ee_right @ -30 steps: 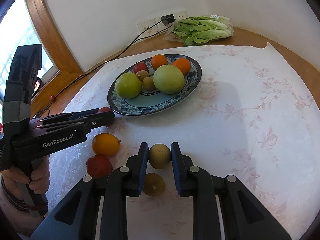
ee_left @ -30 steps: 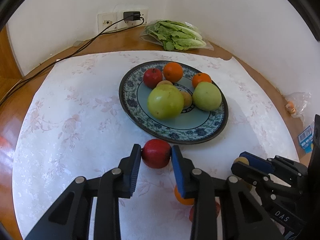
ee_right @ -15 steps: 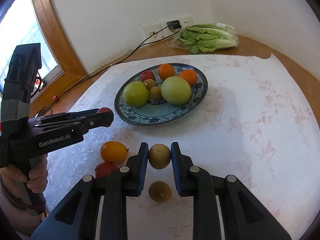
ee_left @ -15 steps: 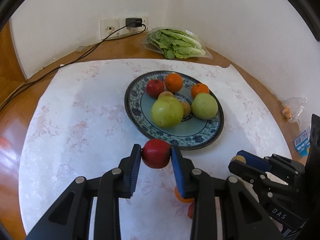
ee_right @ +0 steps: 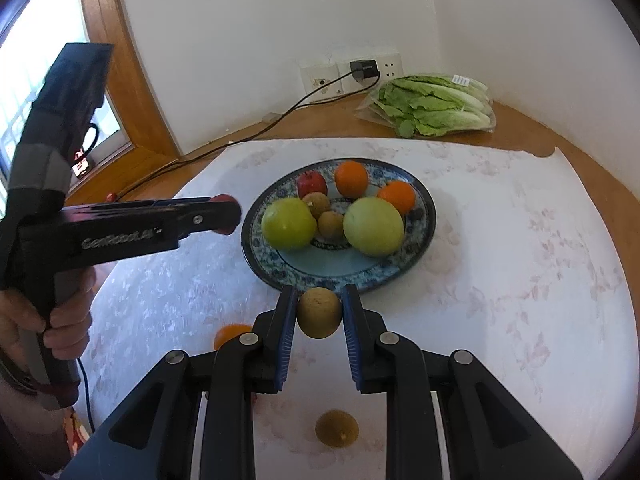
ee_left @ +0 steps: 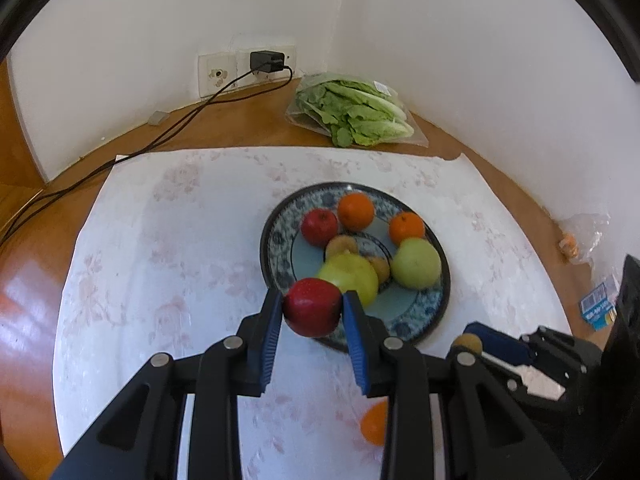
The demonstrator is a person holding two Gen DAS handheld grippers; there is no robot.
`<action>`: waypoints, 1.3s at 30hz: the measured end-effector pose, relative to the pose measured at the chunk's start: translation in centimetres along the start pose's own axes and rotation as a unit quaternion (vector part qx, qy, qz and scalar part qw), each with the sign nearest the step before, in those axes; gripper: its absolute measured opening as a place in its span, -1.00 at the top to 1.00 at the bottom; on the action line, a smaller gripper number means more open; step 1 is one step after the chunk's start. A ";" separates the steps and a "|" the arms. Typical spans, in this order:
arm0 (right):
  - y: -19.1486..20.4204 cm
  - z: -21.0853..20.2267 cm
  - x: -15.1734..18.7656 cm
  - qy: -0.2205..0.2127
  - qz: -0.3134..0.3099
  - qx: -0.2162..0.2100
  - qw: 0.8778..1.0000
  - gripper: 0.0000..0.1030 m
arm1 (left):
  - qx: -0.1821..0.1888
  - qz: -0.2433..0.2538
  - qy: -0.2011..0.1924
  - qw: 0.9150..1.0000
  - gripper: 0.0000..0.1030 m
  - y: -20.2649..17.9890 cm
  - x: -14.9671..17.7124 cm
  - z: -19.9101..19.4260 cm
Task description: Organize fruits
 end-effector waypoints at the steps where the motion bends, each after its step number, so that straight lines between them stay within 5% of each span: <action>1: 0.1 0.1 -0.1 -0.001 0.001 0.000 1.000 0.53 | -0.002 0.000 0.000 1.000 0.38 0.2 -0.2 0.3; 34: 0.2 2.8 -1.0 -0.017 0.018 0.021 0.999 0.52 | -0.019 -0.004 0.005 1.000 0.37 2.4 -2.0 5.1; 39: 0.3 2.6 -1.1 -0.024 0.022 0.022 0.999 0.29 | -0.021 -0.003 0.007 1.000 0.34 2.4 -1.9 4.9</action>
Point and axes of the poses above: each gripper's, at about its wrist camera, not at the fingertips, and z roughly the way its jaws point, y to its left, x to its underside, the point moved 6 cm from there along z, roughly the way its jaws point, and after that the axes turned 13 degrees about x, right-handed, at the moved point
